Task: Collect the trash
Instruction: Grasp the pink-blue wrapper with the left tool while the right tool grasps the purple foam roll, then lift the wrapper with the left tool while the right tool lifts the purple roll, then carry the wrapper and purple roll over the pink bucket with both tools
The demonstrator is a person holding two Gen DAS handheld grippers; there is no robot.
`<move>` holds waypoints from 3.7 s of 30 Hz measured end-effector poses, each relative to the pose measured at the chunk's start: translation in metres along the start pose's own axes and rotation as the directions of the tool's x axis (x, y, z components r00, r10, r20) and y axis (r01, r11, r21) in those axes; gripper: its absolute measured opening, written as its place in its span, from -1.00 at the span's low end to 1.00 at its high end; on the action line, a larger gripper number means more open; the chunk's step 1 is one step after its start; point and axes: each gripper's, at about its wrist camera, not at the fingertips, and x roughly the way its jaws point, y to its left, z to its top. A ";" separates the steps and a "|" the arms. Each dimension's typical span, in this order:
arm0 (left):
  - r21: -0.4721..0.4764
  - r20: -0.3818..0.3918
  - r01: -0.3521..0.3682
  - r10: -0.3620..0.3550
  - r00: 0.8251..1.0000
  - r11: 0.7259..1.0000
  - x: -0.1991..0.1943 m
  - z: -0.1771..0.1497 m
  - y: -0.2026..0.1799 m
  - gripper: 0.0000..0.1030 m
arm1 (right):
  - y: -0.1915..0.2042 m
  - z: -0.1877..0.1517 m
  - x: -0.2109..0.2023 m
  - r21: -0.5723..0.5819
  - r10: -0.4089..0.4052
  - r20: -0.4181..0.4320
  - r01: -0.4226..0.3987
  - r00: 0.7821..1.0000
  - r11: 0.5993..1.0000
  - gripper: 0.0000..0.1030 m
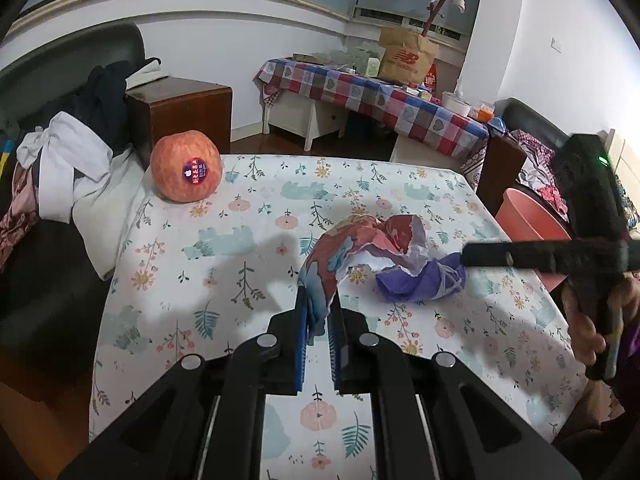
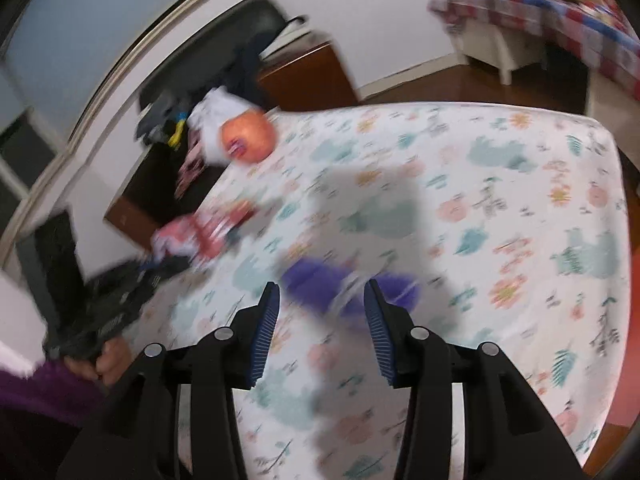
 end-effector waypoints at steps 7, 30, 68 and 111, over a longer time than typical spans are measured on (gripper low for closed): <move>-0.010 0.000 0.013 -0.013 1.000 1.000 0.001 -0.004 -0.003 -0.84 | -0.040 0.006 0.023 0.207 0.079 -0.025 -0.072 0.997 0.976 -0.13; -0.077 -0.011 0.009 -0.010 1.000 0.997 0.004 -0.012 -0.003 -0.84 | 0.036 -0.046 0.027 -0.072 -0.083 -0.050 0.079 0.995 0.994 -0.13; 0.001 0.088 0.128 -0.127 0.988 0.992 0.011 0.050 -0.139 -0.83 | 0.014 -0.083 -0.114 0.015 -0.389 0.415 0.421 0.822 0.907 -0.53; 0.218 -0.027 0.246 -0.246 0.969 0.944 0.115 0.073 -0.340 -0.83 | -0.138 -0.111 -0.217 0.400 -0.647 0.443 0.509 0.620 0.762 -0.53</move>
